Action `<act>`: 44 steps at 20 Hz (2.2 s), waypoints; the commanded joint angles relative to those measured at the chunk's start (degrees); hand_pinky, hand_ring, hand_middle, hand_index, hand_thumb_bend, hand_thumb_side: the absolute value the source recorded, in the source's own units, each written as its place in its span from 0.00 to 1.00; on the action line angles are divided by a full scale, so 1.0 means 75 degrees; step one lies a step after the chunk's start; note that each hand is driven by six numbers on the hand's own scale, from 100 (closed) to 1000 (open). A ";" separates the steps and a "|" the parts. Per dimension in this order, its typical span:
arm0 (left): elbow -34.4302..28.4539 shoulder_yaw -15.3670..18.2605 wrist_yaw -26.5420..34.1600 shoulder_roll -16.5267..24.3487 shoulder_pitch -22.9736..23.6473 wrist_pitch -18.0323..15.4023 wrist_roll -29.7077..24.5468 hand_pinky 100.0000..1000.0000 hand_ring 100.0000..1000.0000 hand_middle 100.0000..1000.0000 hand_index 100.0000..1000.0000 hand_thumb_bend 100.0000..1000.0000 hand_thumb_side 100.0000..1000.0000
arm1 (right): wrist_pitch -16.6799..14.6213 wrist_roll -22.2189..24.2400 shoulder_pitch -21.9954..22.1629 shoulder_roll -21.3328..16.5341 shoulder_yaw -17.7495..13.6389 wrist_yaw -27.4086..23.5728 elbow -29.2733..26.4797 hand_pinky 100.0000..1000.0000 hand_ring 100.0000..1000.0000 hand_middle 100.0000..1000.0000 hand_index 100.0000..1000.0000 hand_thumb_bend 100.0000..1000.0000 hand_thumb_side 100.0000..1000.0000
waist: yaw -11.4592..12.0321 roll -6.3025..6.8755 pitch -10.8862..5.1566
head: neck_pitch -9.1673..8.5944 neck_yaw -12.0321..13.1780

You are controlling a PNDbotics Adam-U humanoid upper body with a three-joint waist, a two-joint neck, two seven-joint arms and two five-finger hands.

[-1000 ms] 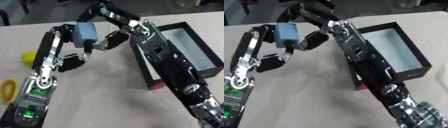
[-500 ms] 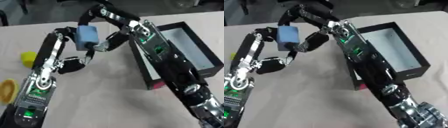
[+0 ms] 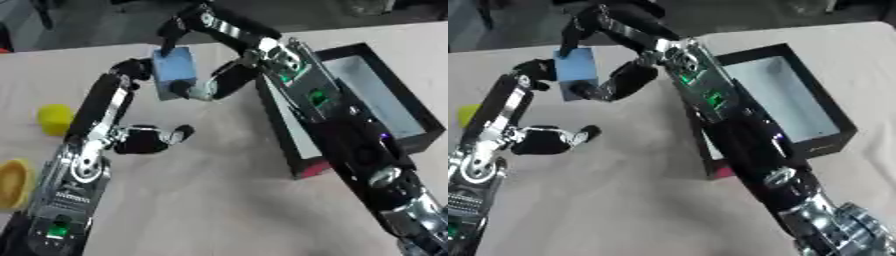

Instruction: Pick up the objects with one hand, pass them to the other hand, and then place them into the box on the other side of the table.

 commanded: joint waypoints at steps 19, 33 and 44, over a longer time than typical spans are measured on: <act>0.0179 0.0446 -0.0115 0.0637 0.0222 0.0584 0.0388 0.77 0.78 0.70 0.83 0.61 0.00 | 0.0736 -0.0353 -0.0055 -0.0749 -0.0455 -0.0867 -0.0854 0.81 0.81 0.17 0.59 0.22 0.01 | -0.0266 -0.0010 -0.0388 | -0.0024 -0.0014; -0.0390 0.0945 0.0377 0.1556 0.0420 0.0872 0.0869 0.77 0.78 0.70 0.82 0.56 0.00 | 0.1387 -0.0576 0.1007 -0.2396 -0.1465 -0.1283 -0.1104 0.85 0.92 0.18 0.68 0.17 0.01 | -0.0438 0.0013 -0.0466 | -0.0042 -0.0362; -0.0814 0.1172 0.0963 0.1982 0.0434 0.0961 0.1392 0.78 0.78 0.70 0.81 0.52 0.06 | 0.1531 0.0512 0.1565 -0.3296 -0.2043 -0.1581 -0.0502 0.88 1.00 0.20 0.74 0.16 0.05 | -0.0364 0.0076 -0.0425 | 0.0049 -0.0264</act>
